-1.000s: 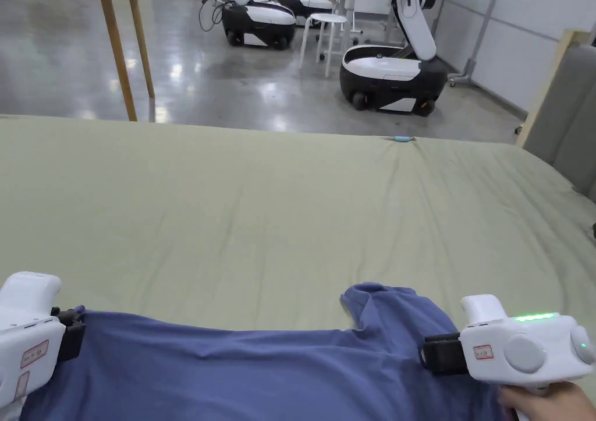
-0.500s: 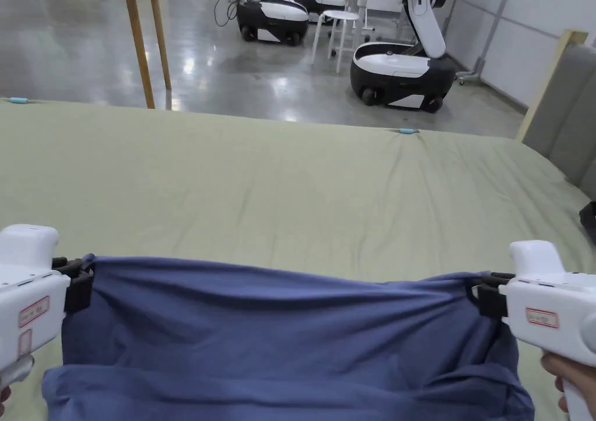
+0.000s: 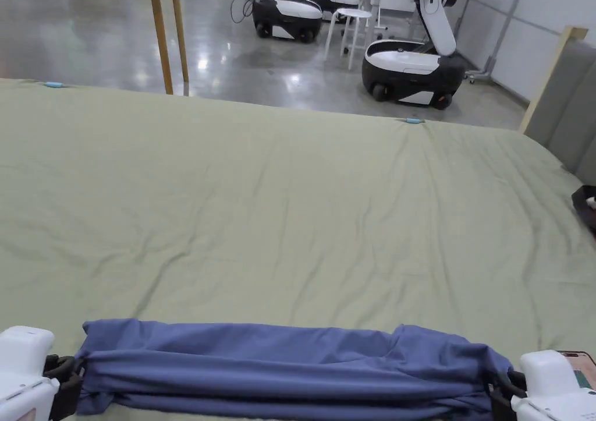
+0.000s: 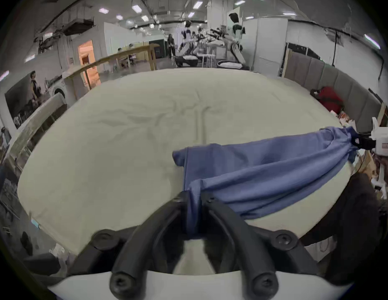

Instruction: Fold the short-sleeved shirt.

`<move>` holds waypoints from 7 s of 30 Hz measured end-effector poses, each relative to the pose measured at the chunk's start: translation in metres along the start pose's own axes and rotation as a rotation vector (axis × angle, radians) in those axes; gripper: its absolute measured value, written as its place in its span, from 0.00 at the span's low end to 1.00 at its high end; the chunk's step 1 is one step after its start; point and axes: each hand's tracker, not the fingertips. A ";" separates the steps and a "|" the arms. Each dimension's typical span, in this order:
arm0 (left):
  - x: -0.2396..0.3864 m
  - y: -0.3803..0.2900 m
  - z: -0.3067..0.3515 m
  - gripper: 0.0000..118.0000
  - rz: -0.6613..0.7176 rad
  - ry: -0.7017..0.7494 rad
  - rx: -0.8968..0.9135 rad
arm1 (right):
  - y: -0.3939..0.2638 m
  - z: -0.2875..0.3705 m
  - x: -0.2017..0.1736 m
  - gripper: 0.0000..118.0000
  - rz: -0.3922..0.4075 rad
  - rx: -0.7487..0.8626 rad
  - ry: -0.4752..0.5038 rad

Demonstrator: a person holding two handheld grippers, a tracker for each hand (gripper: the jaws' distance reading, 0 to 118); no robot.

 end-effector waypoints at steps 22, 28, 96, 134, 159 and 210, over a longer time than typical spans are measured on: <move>0.084 0.061 0.072 0.01 -0.013 -0.024 0.421 | 0.077 0.102 -0.092 0.04 -0.124 0.552 0.059; -0.026 0.008 0.059 0.18 0.386 -0.240 0.242 | 0.069 0.106 -0.096 0.04 -0.125 0.535 0.072; 0.111 0.047 -0.087 0.08 0.446 -0.524 -0.052 | 0.034 0.096 -0.065 0.04 -0.293 0.386 0.221; 0.030 -0.024 -0.143 0.56 1.085 -1.038 -0.069 | 0.074 0.097 -0.128 0.04 -0.234 0.326 0.275; 0.144 0.085 -0.010 0.11 -0.002 -0.293 0.130 | 0.052 0.108 -0.101 0.04 -0.247 0.353 0.248; 0.070 0.033 -0.045 1.00 0.451 -0.612 -0.031 | 0.023 -0.076 -0.100 0.04 -0.726 -0.098 0.585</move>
